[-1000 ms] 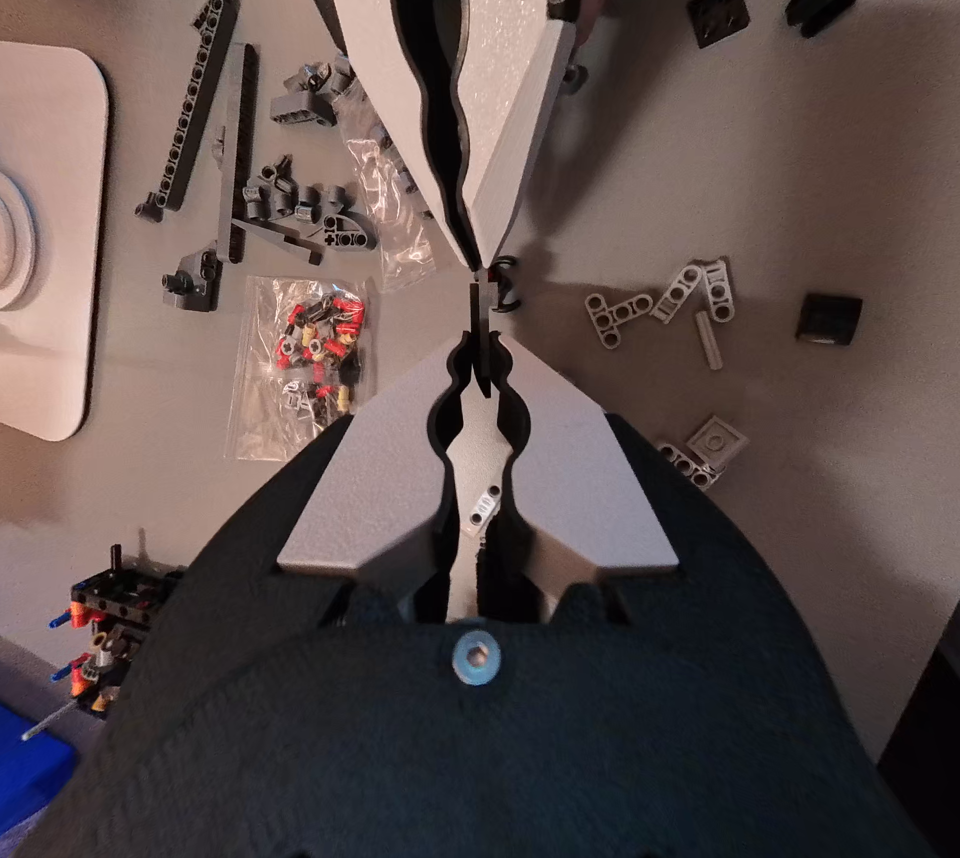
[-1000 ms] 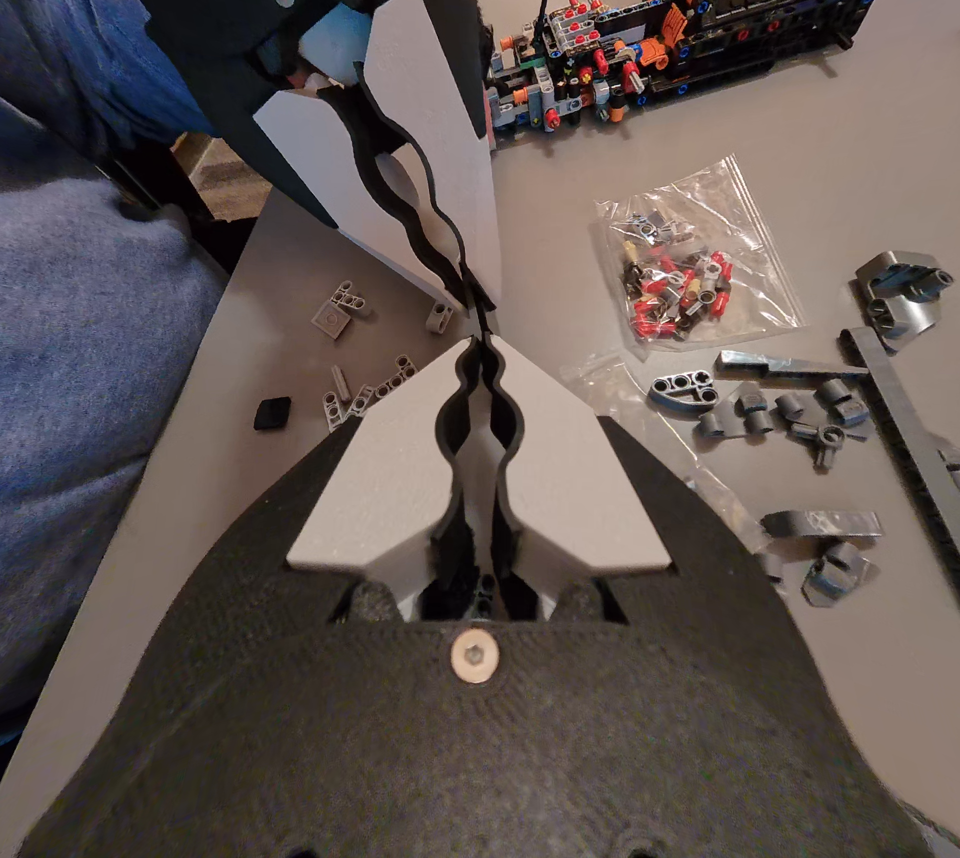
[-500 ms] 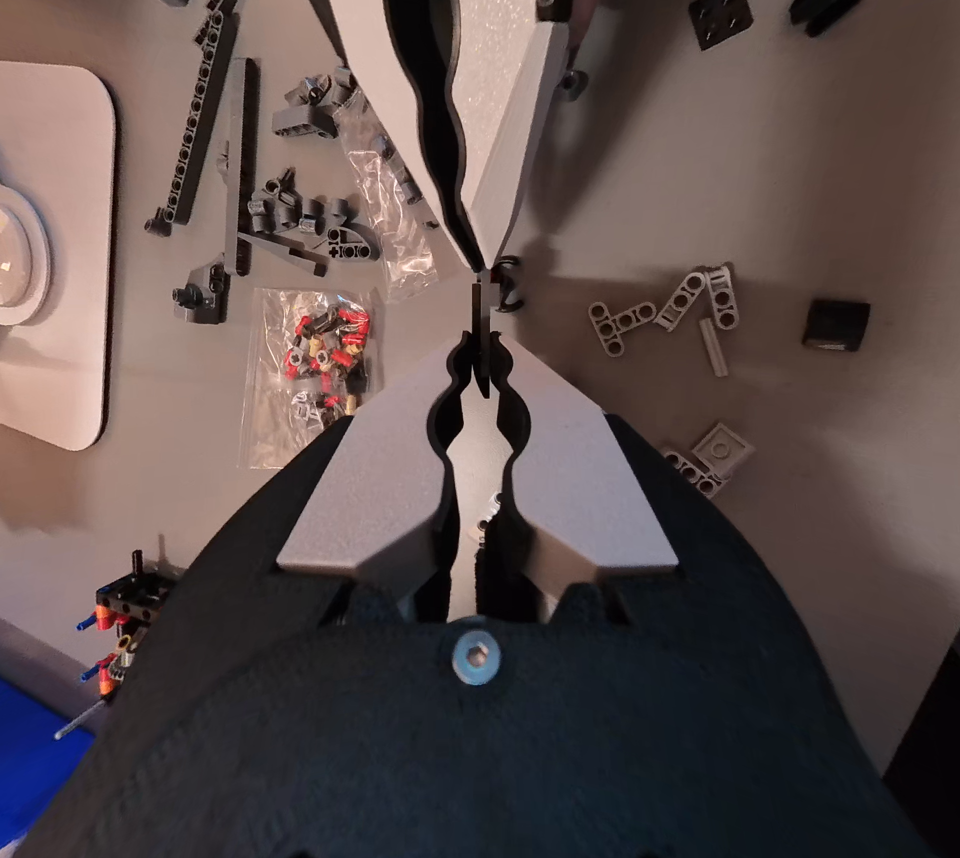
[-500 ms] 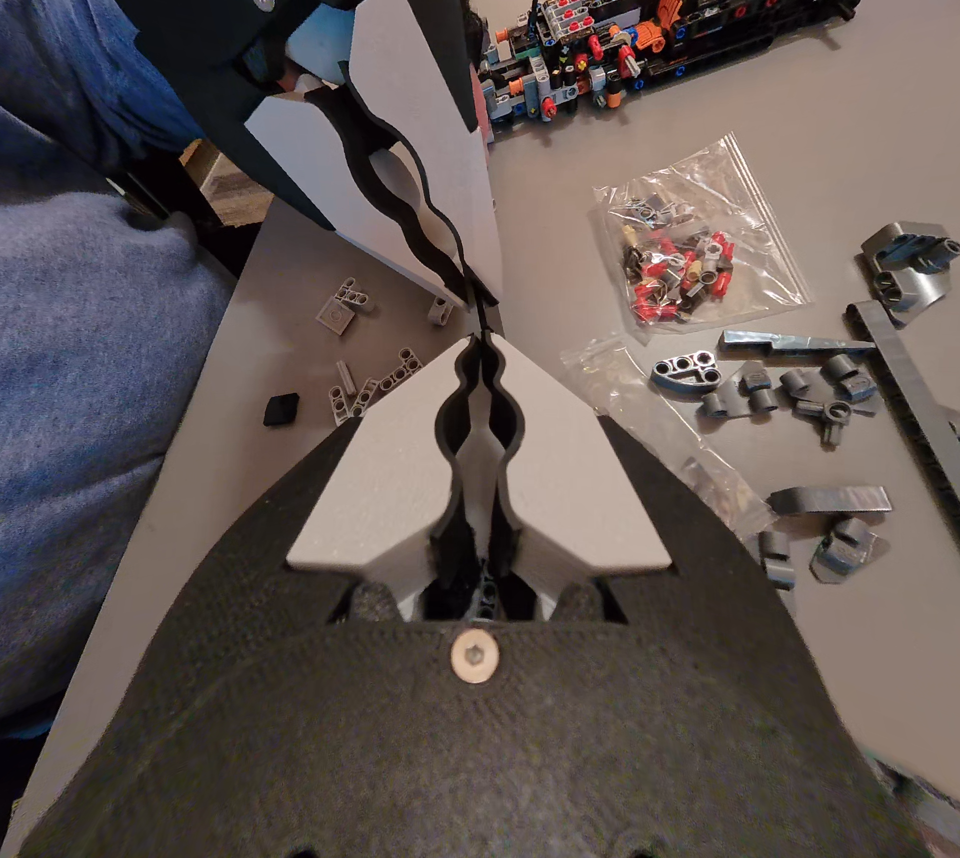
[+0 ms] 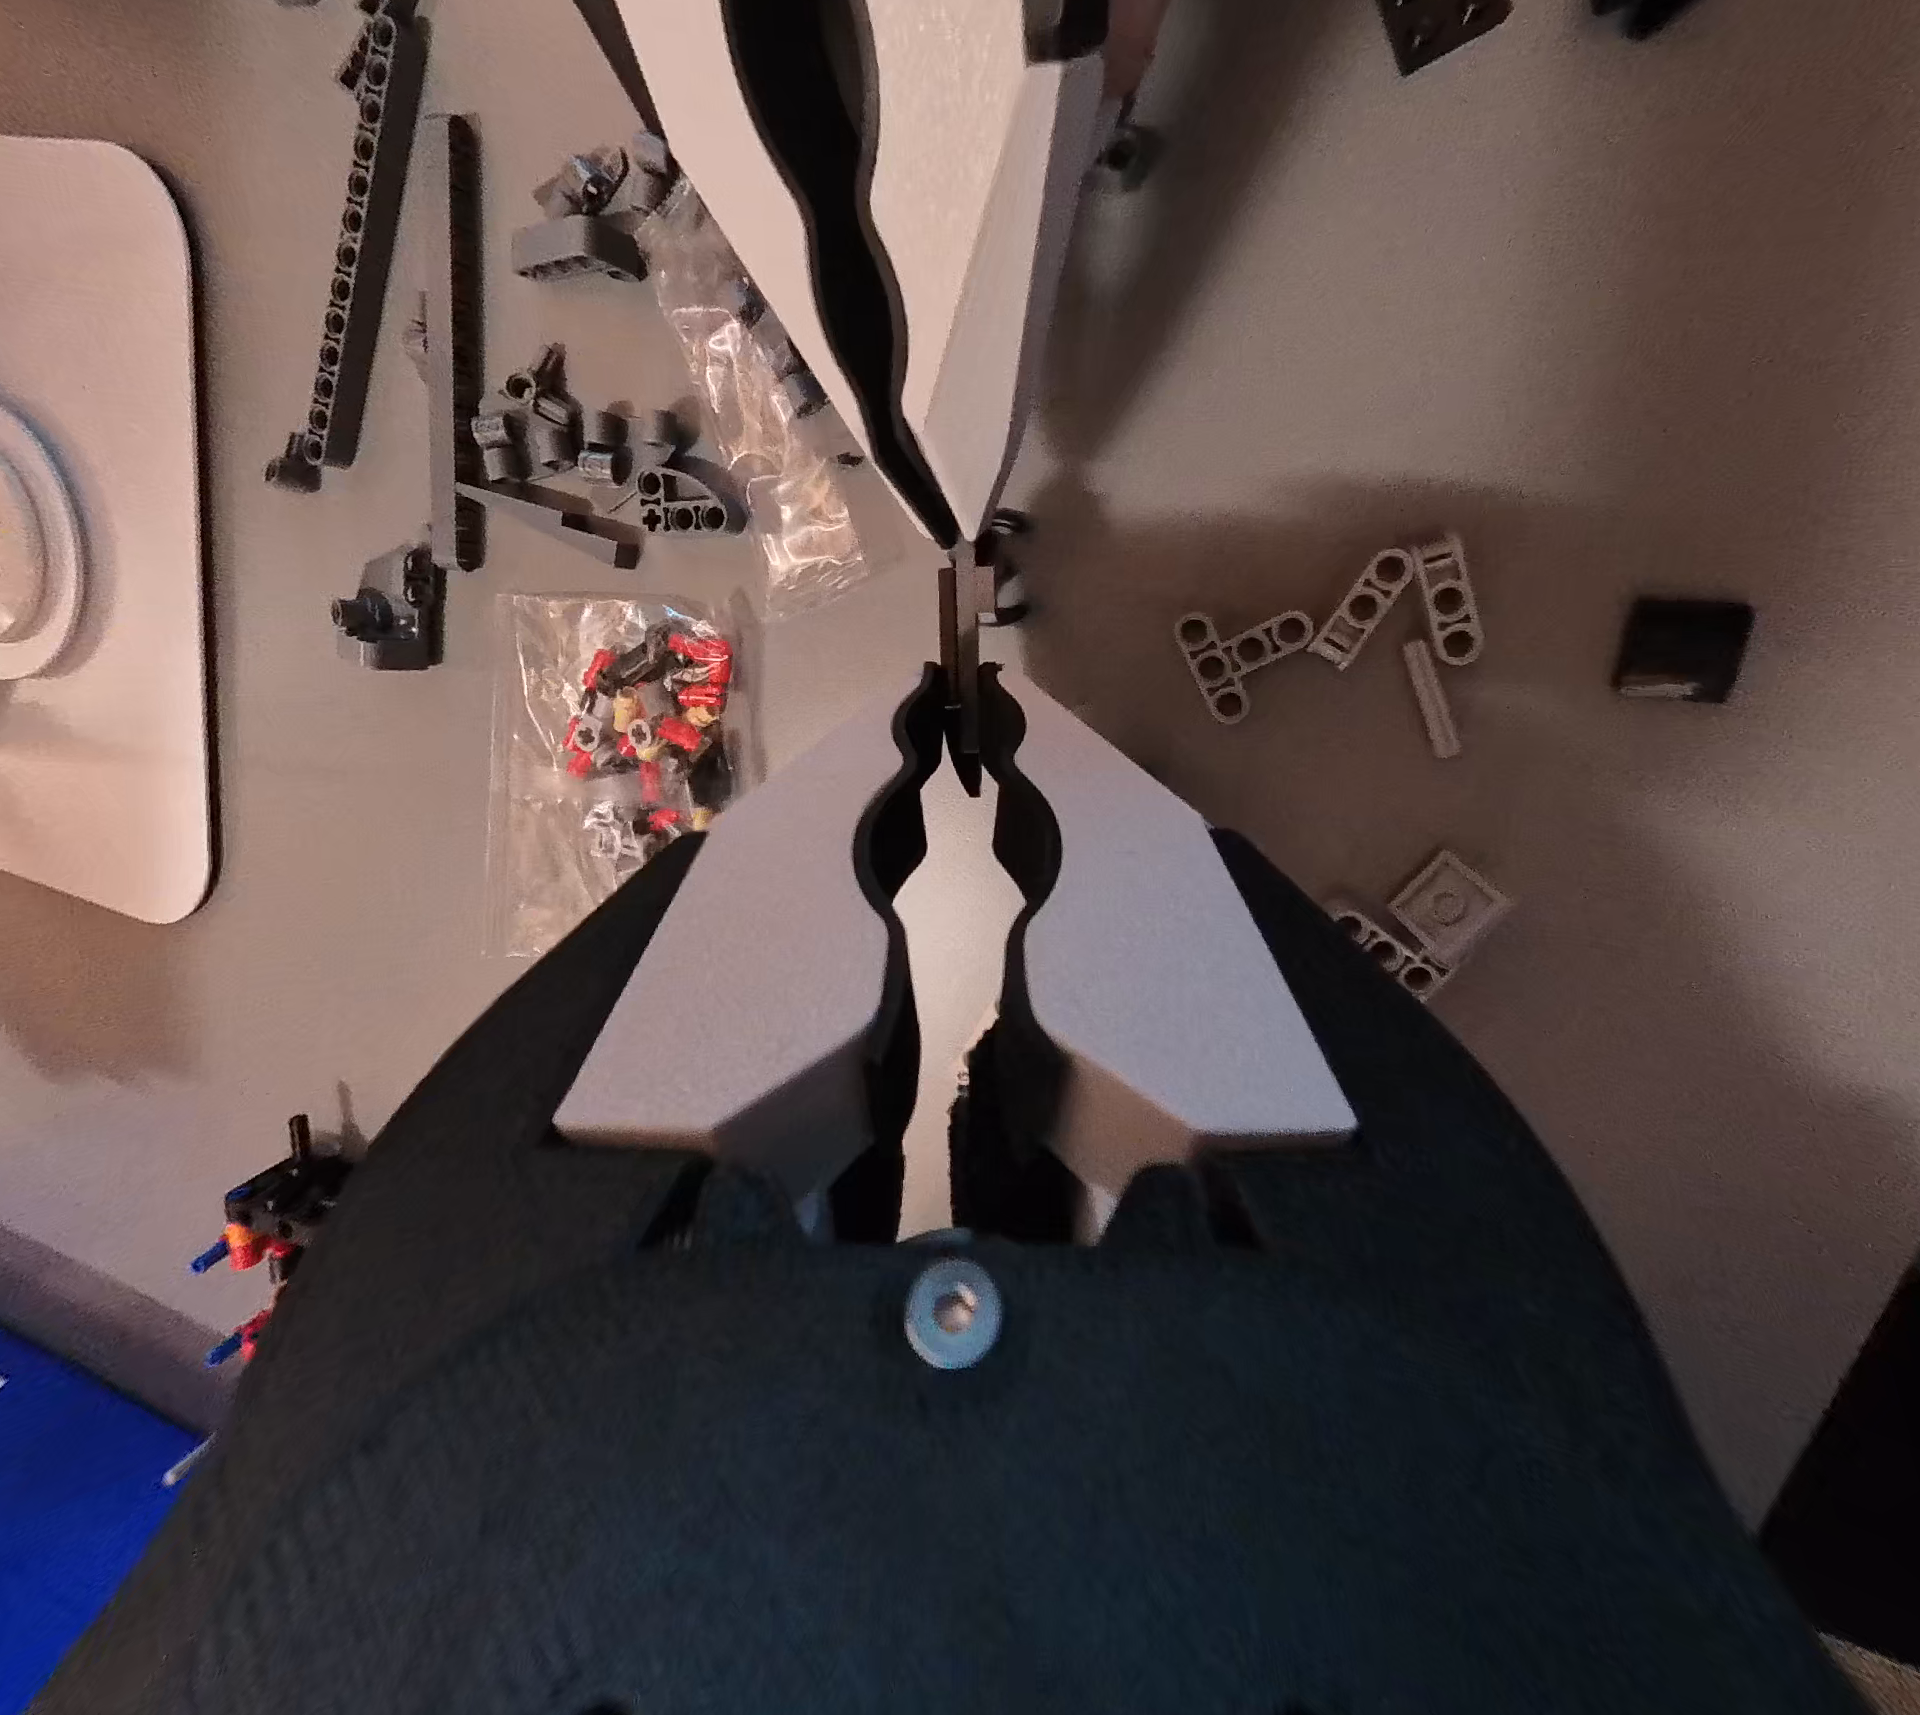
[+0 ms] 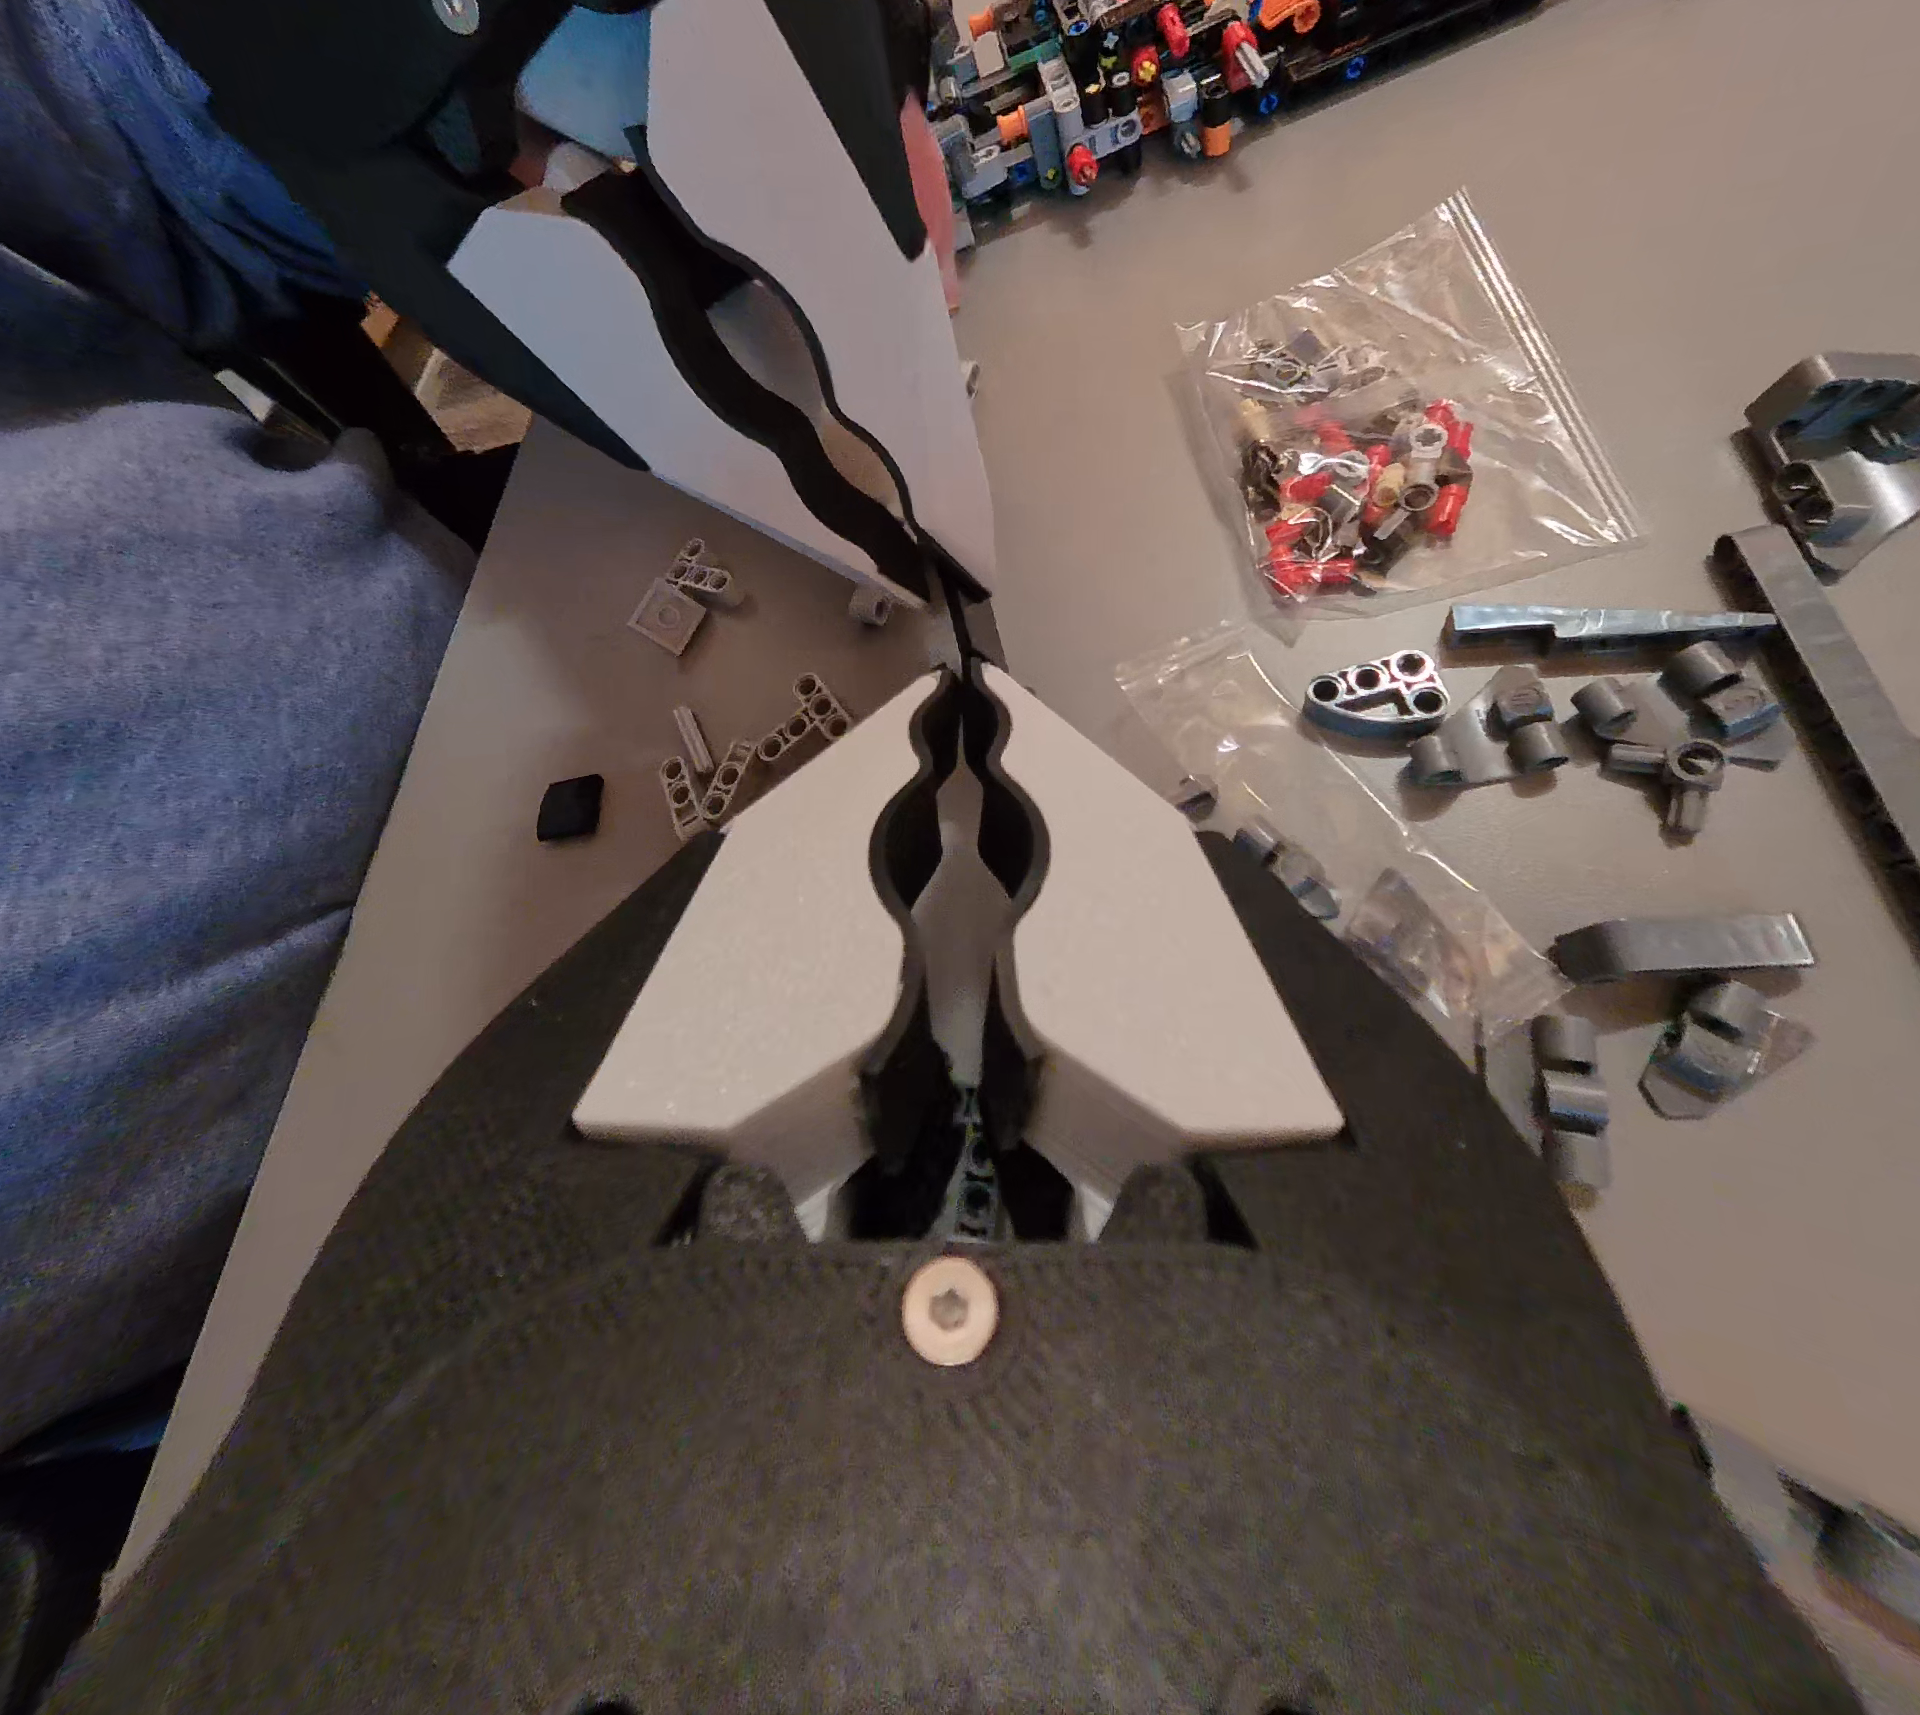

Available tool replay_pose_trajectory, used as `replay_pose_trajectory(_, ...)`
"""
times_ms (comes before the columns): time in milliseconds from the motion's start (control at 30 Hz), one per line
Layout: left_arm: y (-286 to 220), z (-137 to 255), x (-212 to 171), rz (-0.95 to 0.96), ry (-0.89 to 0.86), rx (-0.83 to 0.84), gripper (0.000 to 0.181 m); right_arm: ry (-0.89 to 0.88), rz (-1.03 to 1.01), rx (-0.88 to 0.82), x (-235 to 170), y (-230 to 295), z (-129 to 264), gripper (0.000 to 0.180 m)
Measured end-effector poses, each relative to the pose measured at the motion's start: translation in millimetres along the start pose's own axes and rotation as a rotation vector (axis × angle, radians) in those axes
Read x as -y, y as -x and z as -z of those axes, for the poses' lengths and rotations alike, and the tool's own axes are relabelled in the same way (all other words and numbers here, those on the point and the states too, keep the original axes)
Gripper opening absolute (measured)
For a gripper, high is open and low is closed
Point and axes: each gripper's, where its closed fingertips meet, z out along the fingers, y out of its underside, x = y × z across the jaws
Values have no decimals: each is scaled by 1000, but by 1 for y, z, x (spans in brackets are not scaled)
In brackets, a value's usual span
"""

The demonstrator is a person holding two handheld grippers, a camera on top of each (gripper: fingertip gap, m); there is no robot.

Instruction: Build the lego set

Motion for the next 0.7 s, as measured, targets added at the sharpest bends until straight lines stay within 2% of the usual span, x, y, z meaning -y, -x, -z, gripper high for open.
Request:
replay_pose_trajectory(200,1,-2,-4,13,8,-27,4,0,2,0,3,-2,-2,0)
replay_pose_trajectory(333,4,3,-2,60,-54,-44,4,3,-4,-11,11,-3,2,5)
replay_pose_trajectory(533,22,36,10,215,-322,-97,4,-86,38,-93,41,-1,30,19)
replay_pose_trajectory(700,30,70,27,301,-574,-179,4,-83,75,-164,50,13,35,36)
